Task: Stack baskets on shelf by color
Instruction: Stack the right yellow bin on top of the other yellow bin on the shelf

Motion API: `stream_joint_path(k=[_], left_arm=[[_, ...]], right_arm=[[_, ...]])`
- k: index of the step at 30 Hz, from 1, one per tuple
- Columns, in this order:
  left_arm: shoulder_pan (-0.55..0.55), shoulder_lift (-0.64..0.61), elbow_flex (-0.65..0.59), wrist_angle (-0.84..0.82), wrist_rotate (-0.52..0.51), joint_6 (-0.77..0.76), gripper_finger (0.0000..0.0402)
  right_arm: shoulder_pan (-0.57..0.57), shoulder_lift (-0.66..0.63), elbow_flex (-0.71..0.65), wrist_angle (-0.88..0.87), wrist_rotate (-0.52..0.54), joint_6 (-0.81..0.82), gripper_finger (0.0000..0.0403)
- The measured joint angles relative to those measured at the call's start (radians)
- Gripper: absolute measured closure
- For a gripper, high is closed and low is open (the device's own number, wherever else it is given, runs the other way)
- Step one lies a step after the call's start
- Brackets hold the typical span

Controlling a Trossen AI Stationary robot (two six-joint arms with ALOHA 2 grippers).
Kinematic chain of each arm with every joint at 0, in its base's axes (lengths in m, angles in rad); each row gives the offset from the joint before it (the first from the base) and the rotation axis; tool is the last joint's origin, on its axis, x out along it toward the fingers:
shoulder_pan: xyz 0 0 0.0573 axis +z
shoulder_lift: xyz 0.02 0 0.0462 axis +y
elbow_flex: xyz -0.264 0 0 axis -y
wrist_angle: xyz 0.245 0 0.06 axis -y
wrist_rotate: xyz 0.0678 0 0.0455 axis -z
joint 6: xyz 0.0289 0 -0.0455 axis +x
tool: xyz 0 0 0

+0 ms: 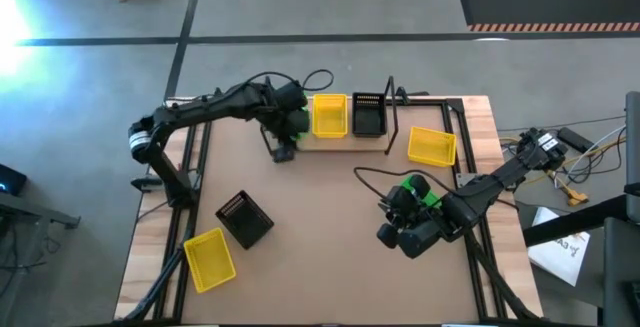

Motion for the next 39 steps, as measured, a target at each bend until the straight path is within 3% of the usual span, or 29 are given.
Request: stream_joint_path(k=[3,7,12,17,23,27,32,39], left_arm=[[-0.065,-0.003,0.005,0.078,0.104,-0.137,0.0226],[-0.196,-0.005,0.001,0.114,0.097,-0.181,0.0226],[-0.376,-0.007,-0.008,0.079,-0.024,-0.286,0.0226],[-0.519,-0.009,-0.018,0.091,-0.116,-0.507,0.0226],[-0.639,-0.009,-0.029,0.119,-0.251,-0.731,0.0226],[-0.677,-0.009,-0.029,0.154,-0.314,-0.776,0.0226],[-0.683,-0.009,-0.029,0.188,-0.316,-0.798,0.0226],[-0.686,-0.009,-0.029,0.192,-0.314,-0.851,0.0226]], right_arm=[[0.0,-0.026,0.0,-0.064,-0.057,0.028,0.0355],[0.001,-0.059,0.001,-0.199,-0.15,0.051,0.0355],[0.006,-0.118,-0.012,-0.466,-0.27,0.119,0.0354],[-0.06,-0.259,-0.061,-0.58,-0.278,0.249,0.0339],[-0.292,-0.449,-0.212,-0.525,-0.278,0.357,0.0297],[-0.515,-0.511,-0.298,-0.388,-0.304,0.255,0.0257],[-0.793,-0.486,-0.376,-0.145,-0.435,0.018,0.0196],[-1.086,-0.371,-0.412,-0.102,-0.471,-0.128,0.0149]])
